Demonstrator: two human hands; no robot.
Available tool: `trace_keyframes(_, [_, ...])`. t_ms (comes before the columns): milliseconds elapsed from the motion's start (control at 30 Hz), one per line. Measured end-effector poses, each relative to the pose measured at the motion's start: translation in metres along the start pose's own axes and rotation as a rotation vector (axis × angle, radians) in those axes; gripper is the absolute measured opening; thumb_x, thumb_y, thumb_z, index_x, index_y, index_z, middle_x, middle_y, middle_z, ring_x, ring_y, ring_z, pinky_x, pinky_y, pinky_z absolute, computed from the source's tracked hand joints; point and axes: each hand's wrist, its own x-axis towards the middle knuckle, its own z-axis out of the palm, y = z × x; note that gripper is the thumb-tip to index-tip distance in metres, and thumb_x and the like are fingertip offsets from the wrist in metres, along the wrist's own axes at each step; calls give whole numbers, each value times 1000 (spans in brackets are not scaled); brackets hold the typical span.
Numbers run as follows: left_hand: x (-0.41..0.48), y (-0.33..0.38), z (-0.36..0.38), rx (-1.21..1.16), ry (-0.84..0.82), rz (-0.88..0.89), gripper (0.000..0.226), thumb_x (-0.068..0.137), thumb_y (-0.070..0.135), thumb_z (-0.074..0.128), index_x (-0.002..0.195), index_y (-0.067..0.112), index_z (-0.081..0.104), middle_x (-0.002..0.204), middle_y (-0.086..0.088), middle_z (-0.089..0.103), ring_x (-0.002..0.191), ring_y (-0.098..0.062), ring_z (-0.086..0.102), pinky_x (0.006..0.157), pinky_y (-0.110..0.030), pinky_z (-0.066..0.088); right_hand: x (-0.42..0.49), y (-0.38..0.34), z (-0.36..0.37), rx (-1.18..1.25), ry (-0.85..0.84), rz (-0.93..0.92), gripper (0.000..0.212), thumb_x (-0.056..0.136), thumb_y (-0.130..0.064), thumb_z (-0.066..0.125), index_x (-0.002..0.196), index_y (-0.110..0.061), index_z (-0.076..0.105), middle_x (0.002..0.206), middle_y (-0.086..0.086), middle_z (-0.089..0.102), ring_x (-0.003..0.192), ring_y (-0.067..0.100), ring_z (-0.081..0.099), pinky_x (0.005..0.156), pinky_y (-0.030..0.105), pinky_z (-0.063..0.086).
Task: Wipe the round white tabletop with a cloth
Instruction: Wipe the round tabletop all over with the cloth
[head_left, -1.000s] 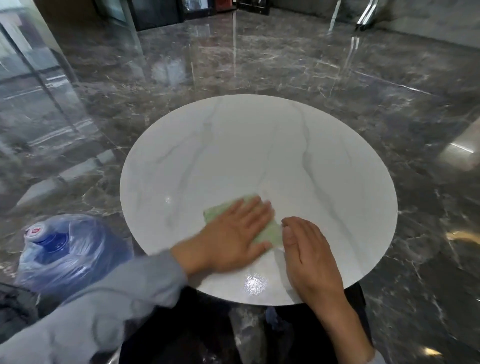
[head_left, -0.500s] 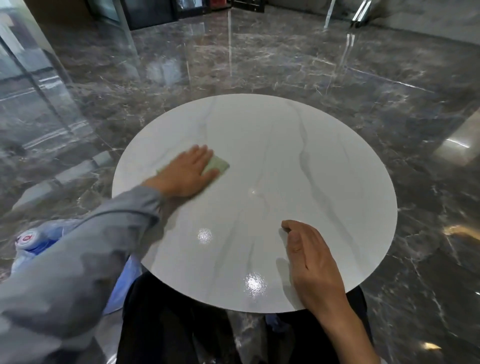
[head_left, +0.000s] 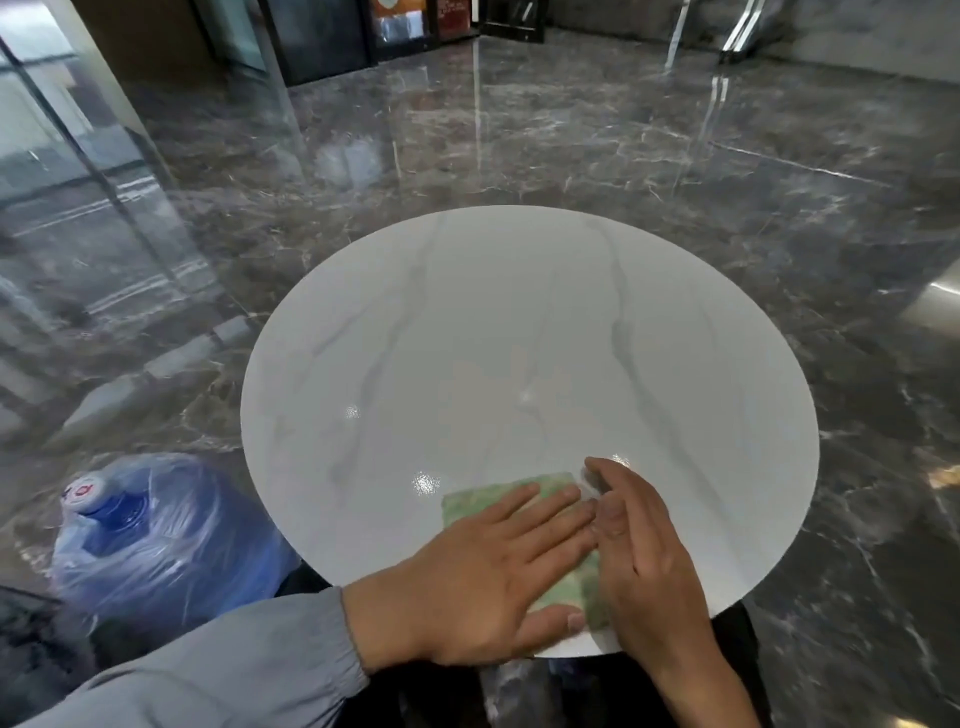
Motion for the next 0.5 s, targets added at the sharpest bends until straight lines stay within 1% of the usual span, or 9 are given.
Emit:
trace_keyframes(67, [-5,-14,-4,-11,-14,-26,76,110,64,21,168,24,-7,176,4,-13,160,-11,-20,131,-36,-12,0,-2,1,-36,-13,-5,50,96,-81,14,126,-59,48,135,-42,45,133,-9,42,106,6,29])
trace_keyframes(133, [2,-48,-9,-10,-29,-133,76,107,69,18,168,31,-7,175,10,-14,159,-7,-21,130,-32,-12,1,-4,2,-70,-17,-19,51,97,-78,13,126,-55,49,133,-48,43,132,-15,39,104,2,24])
trace_keyframes(233, [16,-132,-26,-70,-20,-409,83,99,74,12,169,30,1,177,7,-7,161,-9,-14,131,-30,-7,1,-7,2,-84,3,-38,52,99,-77,14,127,-50,49,130,-54,39,130,-21,35,104,0,20])
trace_keyframes(300, [16,-197,-38,-121,7,-610,85,99,72,17,169,24,7,177,2,-1,163,-14,-6,132,-34,-1,2,-7,2,-110,5,-38,54,99,-77,13,127,-49,50,129,-54,39,129,-22,34,103,-1,20])
trace_keyframes(367, [4,-252,-44,-122,20,-772,79,105,64,26,169,19,11,177,-3,3,164,-22,-1,132,-40,4,2,-6,2,-127,2,-45,62,99,-76,13,128,-42,56,128,-49,44,130,-21,35,104,0,20])
trace_keyframes(433, [-13,-284,-42,-111,47,-874,78,106,62,28,169,17,13,177,-6,6,164,-25,2,132,-43,6,3,-4,4,-135,18,-83,74,100,-74,13,130,-28,63,129,-38,50,130,-20,35,107,1,20])
trace_keyframes(500, [-25,-296,-37,-121,73,-927,80,106,64,28,169,18,14,177,-7,6,164,-26,3,132,-43,6,3,-2,7,-168,14,-124,72,103,-65,19,131,-16,65,131,-23,56,129,-18,37,110,4,20])
